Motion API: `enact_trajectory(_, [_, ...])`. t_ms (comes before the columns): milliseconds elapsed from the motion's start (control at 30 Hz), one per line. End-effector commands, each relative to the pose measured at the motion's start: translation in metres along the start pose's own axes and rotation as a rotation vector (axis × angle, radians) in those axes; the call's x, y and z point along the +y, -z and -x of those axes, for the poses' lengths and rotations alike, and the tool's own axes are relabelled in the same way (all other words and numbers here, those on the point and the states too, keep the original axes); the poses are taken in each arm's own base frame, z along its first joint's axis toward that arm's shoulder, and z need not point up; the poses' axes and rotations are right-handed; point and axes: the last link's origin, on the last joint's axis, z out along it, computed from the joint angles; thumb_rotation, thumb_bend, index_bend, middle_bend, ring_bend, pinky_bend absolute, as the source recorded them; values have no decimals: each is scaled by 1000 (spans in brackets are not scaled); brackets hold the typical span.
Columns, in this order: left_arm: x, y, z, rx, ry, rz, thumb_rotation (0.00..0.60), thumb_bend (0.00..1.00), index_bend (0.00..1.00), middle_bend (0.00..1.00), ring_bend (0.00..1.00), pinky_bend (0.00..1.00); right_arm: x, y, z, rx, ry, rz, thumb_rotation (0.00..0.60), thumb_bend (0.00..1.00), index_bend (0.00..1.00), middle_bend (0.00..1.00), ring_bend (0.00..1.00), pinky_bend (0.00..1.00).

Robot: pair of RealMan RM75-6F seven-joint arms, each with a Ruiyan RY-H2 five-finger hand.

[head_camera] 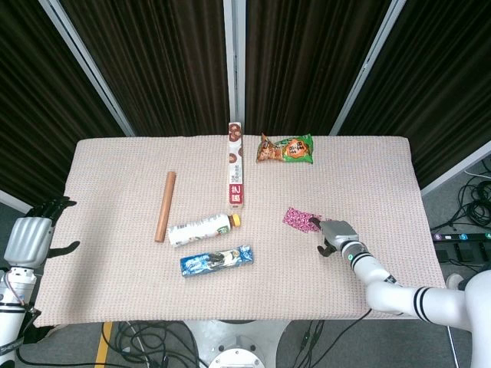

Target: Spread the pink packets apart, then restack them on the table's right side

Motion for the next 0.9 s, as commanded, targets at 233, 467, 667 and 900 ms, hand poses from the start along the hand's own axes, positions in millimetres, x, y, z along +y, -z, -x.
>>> enact_trajectory(233, [-7,1,-2,0,2,-13,600,0,293,307,253,327,-15,-18,-3,-2,-18,18,600,376,67,1000,1000,1000])
enact_trajectory(467, [-10,0,-2,-2,3,-21,600,0,293,308,253,327,-18,-25,-4,-19,-19,35,600,376,66,1000,1000,1000])
enact_trajectory(667, [-12,0,-1,-5,1,-26,600,0,293,307,253,327,-19,-29,1,-42,-16,41,600,377,66,1000,1000,1000])
enact_trajectory(900, [-12,-1,-2,-3,2,-25,600,0,293,307,253,327,-20,-28,4,-64,0,38,600,376,67,1000,1000,1000])
